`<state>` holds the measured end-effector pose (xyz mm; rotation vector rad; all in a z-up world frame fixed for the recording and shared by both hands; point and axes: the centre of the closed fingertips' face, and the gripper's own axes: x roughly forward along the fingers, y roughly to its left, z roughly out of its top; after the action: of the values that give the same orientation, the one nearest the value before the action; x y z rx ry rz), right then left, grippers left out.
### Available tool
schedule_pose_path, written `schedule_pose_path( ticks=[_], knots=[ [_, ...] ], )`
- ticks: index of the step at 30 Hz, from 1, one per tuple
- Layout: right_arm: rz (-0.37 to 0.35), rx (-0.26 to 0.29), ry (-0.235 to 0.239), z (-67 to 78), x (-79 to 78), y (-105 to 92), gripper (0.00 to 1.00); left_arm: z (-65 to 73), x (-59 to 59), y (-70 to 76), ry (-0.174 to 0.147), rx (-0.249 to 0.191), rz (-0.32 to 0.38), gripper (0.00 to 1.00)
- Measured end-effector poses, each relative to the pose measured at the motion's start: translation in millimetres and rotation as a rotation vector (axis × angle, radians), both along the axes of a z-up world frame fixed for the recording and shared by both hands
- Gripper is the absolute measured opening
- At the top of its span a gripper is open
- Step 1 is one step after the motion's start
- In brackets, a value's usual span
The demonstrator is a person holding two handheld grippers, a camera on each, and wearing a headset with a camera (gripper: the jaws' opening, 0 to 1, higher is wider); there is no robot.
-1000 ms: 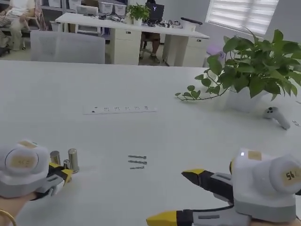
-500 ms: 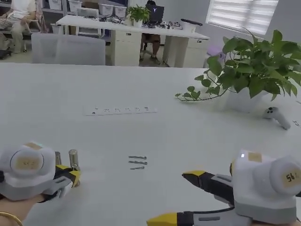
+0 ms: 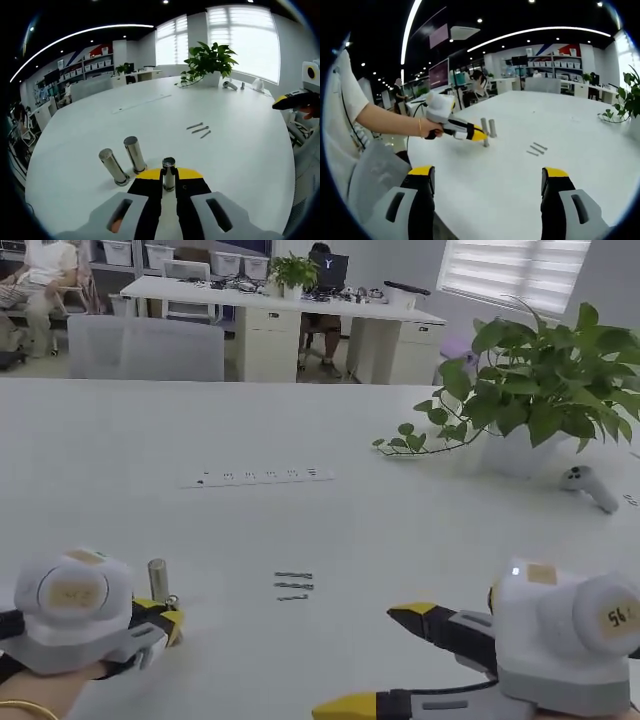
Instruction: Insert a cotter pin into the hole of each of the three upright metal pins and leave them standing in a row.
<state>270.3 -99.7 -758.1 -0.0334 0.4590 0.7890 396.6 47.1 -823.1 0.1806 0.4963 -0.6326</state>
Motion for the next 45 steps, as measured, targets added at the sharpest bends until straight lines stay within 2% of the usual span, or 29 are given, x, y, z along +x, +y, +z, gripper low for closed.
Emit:
schedule_pose_path(
  ticks=[7,16,26,34,39,45],
  knots=[
    [-0.002,0.003,-0.003,0.5,-0.8,-0.3,0.89,0.4,-1.7,-6.5,-0.001,-0.006,-0.016,0.07],
    [0.0,0.006,-0.005,0.7,-2.9,0.6,0.89,1.1,-11.1,-21.5,0.008,-0.018,-0.029,0.07],
    [0.009,-0.005,-0.005,-0.8,-7.6,1.8,0.89,-1.8,-19.3,-31.1,0.017,-0.016,-0.039,0.07],
    [0.009,-0.004,-0.001,-1.2,-8.9,0.0,0.88,-5.2,-21.2,-31.8,0.017,-0.002,-0.035,0.07],
    [0.004,-0.002,0.003,-1.7,-9.6,-1.1,0.88,-4.9,-22.1,-31.5,0.018,-0.012,-0.023,0.07],
    [-0.003,0.0,0.011,-3.3,-9.7,-1.6,0.88,-4.1,-21.4,-31.8,0.006,-0.019,-0.011,0.07]
  ],
)
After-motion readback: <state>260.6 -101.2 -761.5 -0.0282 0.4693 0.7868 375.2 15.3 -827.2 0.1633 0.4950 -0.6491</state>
